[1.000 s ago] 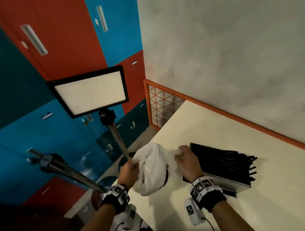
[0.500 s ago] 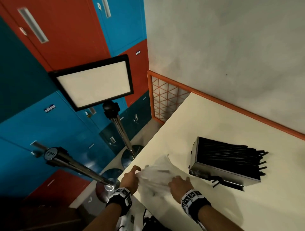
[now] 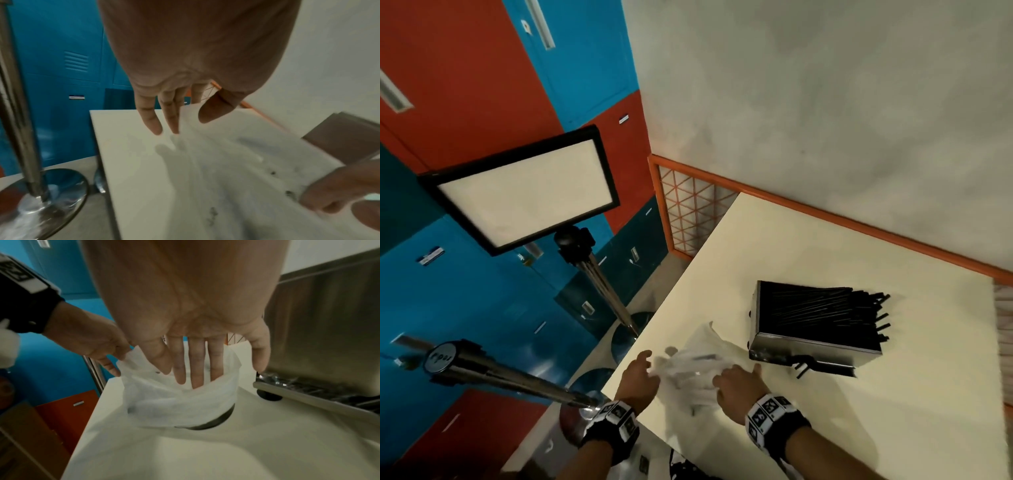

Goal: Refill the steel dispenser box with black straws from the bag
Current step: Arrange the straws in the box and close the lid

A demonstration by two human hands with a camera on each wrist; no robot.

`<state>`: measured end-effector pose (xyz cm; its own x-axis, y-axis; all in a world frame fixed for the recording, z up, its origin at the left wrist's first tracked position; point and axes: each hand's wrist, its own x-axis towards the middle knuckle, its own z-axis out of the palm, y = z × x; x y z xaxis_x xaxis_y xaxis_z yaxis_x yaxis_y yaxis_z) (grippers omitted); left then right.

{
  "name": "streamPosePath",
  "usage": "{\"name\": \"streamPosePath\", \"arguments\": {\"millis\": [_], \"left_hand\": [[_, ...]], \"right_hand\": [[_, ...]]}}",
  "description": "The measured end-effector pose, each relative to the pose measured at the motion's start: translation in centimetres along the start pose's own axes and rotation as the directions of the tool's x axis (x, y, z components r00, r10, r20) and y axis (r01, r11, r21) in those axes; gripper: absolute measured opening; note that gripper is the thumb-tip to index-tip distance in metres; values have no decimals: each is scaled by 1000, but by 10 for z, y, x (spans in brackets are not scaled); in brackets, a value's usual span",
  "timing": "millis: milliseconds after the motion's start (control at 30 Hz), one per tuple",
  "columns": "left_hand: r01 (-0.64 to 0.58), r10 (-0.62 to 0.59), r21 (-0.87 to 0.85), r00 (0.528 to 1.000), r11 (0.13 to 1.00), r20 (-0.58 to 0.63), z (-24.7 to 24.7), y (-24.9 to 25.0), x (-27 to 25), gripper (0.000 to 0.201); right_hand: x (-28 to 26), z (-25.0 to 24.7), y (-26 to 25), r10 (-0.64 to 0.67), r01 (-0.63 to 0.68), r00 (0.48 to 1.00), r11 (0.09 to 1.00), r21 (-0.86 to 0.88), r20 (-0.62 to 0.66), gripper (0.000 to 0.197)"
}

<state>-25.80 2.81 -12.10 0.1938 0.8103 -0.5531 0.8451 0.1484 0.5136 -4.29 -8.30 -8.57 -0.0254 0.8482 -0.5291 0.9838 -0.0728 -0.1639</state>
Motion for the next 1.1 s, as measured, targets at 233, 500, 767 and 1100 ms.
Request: {"name": "streamPosePath", "arguments": {"millis": [233,500,767,1100], "left_hand": [[-149,154,48,981,988,-121,7,37,-12,68],[-622,621,81,745,778,-243,40,136,-41,55],[-785,784,71,619,615,56,98,232,-21,94],[-780,785,255,610,571,109,130,267,2,114]], "right_hand": [[-26,-20,11,-103,119,985,985,123,-136,32],[-59,-59,75,-105,307,836,903,301,-539,31],[-82,-110,184,246,161,581,899,406,-776,18],[-68,-91,263,617,-182,667,679,711,-418,50]]}}
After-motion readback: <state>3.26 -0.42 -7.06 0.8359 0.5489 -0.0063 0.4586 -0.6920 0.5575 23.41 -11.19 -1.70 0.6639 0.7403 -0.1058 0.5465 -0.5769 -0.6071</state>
